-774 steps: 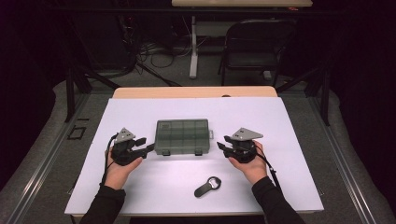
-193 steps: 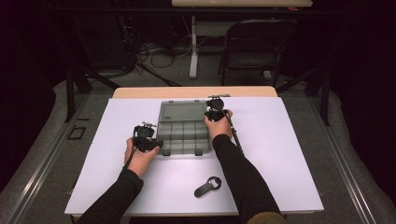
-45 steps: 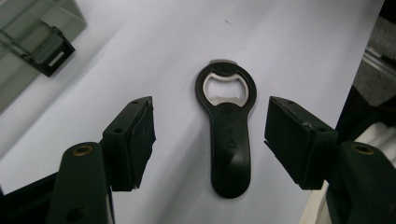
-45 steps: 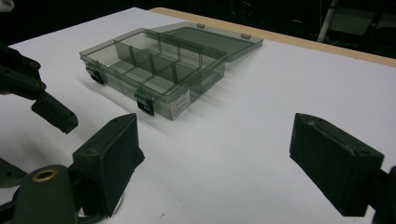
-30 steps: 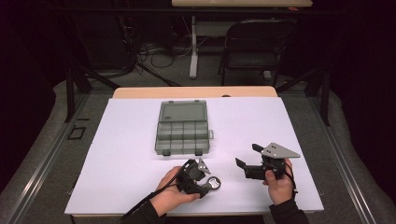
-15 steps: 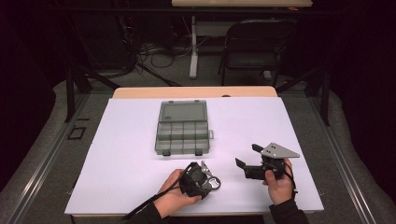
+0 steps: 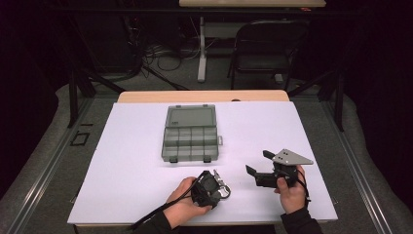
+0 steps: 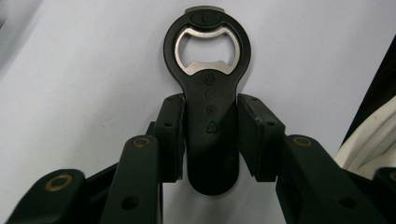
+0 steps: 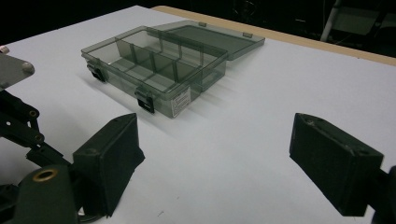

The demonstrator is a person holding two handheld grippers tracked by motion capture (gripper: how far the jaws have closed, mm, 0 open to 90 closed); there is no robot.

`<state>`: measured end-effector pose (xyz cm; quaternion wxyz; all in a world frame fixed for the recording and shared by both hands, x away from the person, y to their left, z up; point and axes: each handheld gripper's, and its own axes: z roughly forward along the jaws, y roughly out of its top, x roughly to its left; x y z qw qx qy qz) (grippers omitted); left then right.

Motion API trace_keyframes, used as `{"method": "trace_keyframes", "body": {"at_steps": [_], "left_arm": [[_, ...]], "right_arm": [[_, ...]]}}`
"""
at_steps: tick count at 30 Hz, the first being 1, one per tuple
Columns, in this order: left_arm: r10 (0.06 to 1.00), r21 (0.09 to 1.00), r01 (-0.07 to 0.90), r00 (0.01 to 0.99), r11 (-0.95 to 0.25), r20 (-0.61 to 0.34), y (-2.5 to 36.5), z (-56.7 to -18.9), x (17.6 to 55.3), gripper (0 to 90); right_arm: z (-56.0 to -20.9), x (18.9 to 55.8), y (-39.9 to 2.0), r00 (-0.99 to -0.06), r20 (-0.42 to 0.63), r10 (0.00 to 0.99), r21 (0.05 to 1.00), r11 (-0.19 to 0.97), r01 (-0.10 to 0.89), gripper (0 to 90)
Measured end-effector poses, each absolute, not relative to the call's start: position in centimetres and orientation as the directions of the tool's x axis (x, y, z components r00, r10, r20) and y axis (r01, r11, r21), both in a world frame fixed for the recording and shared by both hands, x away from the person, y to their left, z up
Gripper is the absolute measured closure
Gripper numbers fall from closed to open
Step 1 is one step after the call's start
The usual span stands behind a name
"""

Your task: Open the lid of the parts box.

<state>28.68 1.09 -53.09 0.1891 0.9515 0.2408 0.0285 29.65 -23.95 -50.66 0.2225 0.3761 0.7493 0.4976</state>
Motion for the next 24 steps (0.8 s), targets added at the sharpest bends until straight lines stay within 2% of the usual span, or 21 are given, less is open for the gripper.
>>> {"method": "trace_keyframes", "body": {"at_steps": [24], "left_arm": [[0.465,0.354,0.462,0.882,-0.814,-0.081,1.13,-52.96,29.4,64.8]], "right_arm": [[-50.76,29.73,-24.13,-0.616,0.044,0.787,0.913,0.219,0.345,16.0]]}}
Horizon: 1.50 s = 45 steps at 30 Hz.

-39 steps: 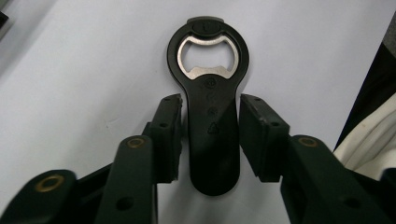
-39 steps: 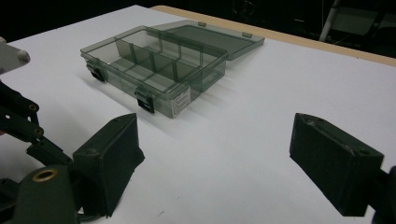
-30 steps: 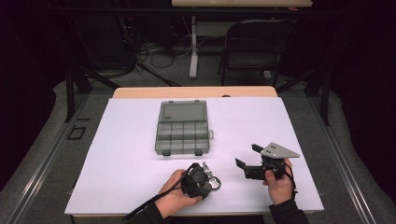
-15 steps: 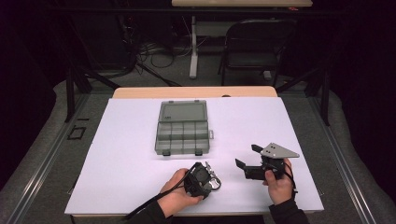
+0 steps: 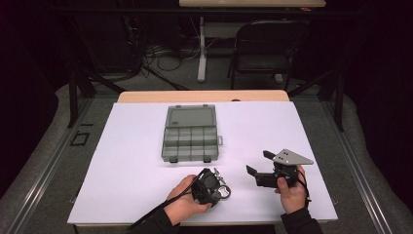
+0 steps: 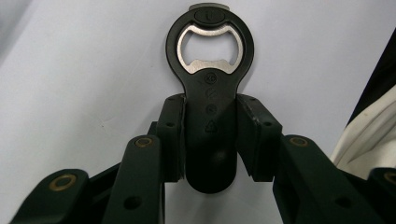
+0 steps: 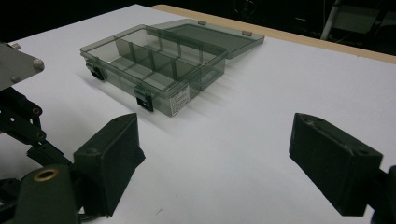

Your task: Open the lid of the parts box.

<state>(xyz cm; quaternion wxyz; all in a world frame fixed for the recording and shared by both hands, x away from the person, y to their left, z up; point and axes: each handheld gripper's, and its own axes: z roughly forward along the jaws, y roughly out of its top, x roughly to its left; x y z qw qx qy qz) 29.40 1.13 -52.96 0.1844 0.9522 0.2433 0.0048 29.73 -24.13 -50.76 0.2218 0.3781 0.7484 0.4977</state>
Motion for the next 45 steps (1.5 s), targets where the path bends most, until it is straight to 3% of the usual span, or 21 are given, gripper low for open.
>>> {"method": "trace_keyframes", "body": {"at_steps": [45], "left_arm": [[0.465,0.408,0.471,0.877,-0.782,-0.122,3.9,-49.2,31.9,64.9]], "right_arm": [[-51.0,30.0,-24.7,-0.596,0.069,0.8,0.913,0.19,0.361,16.4]]}}
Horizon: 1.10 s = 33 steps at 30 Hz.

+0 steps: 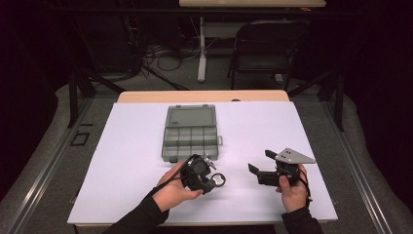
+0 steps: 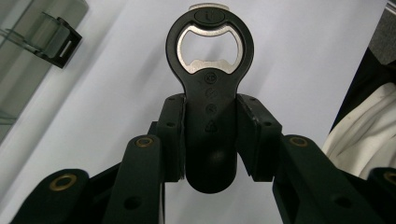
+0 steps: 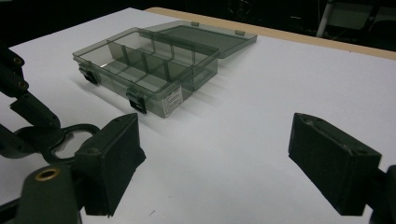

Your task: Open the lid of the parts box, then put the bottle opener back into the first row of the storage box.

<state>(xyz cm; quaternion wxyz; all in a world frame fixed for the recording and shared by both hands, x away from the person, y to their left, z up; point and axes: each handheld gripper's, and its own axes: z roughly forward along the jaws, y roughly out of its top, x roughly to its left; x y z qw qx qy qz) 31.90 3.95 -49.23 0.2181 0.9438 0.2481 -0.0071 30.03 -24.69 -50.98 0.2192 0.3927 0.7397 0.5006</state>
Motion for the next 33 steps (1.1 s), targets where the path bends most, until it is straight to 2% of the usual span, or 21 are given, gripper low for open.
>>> {"method": "trace_keyframes", "body": {"at_steps": [7,33], "left_arm": [[0.485,0.424,0.498,0.862,-0.756,-0.148,4.9,-48.8,32.9,64.9],[0.517,0.456,0.48,0.855,-0.75,-0.05,8.1,-44.8,38.0,64.9]], "right_arm": [[-51.1,30.1,-24.6,-0.602,0.063,0.796,0.912,0.199,0.358,16.4],[-51.2,30.1,-24.6,-0.596,0.068,0.8,0.909,0.196,0.367,16.4]]}}
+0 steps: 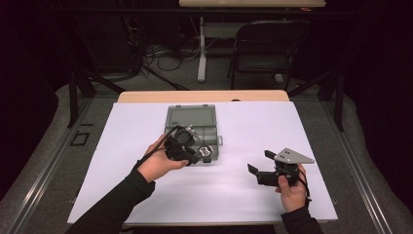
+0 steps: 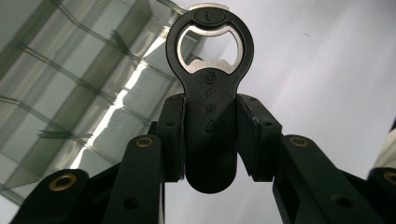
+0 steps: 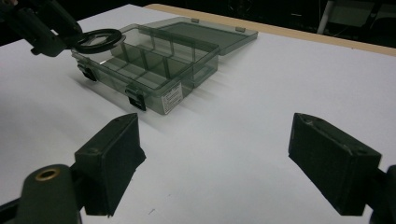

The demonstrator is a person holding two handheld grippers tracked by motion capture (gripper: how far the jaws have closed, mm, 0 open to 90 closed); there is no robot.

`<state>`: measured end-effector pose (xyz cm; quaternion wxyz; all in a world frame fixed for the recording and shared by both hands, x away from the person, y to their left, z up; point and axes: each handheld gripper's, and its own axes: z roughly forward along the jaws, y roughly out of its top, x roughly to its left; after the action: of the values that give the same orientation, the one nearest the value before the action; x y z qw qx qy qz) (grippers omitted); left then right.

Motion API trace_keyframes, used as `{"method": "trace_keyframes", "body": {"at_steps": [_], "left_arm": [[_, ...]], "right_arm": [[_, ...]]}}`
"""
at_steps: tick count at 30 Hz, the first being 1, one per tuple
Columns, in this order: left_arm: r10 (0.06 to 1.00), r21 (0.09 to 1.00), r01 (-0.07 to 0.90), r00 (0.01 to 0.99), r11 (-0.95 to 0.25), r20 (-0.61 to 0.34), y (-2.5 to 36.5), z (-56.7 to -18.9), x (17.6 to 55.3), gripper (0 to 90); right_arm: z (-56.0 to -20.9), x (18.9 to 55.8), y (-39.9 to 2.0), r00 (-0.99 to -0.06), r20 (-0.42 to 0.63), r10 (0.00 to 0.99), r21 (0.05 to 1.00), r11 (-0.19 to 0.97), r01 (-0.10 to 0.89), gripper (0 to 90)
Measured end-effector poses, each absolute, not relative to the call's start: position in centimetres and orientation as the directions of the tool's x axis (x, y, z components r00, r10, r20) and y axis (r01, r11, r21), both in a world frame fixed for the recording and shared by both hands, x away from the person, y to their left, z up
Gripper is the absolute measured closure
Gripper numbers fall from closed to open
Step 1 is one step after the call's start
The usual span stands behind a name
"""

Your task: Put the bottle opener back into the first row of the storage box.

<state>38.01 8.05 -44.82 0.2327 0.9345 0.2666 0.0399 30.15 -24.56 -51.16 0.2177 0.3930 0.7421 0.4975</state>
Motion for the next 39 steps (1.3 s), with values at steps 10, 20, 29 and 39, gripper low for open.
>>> {"method": "trace_keyframes", "body": {"at_steps": [10,20,29,39], "left_arm": [[0.542,0.451,0.493,0.84,-0.744,-0.023,8.9,-44.2,40.8,64.9],[0.546,0.447,0.493,0.838,-0.747,-0.011,9.7,-43.5,43.1,64.8],[0.552,0.44,0.493,0.834,-0.751,0.006,9.9,-43.7,44.8,64.8],[0.532,0.413,0.473,0.846,-0.778,0.032,10.0,-44.6,46.7,64.8]], "right_arm": [[-51.2,30.2,-24.7,-0.592,0.07,0.803,0.908,0.194,0.37,16.4],[-51.2,30.2,-24.8,-0.59,0.073,0.804,0.909,0.189,0.371,16.4],[-51.3,30.2,-24.7,-0.591,0.068,0.804,0.909,0.194,0.368,16.4],[-51.5,30.3,-24.7,-0.591,0.071,0.804,0.905,0.197,0.377,16.4]]}}
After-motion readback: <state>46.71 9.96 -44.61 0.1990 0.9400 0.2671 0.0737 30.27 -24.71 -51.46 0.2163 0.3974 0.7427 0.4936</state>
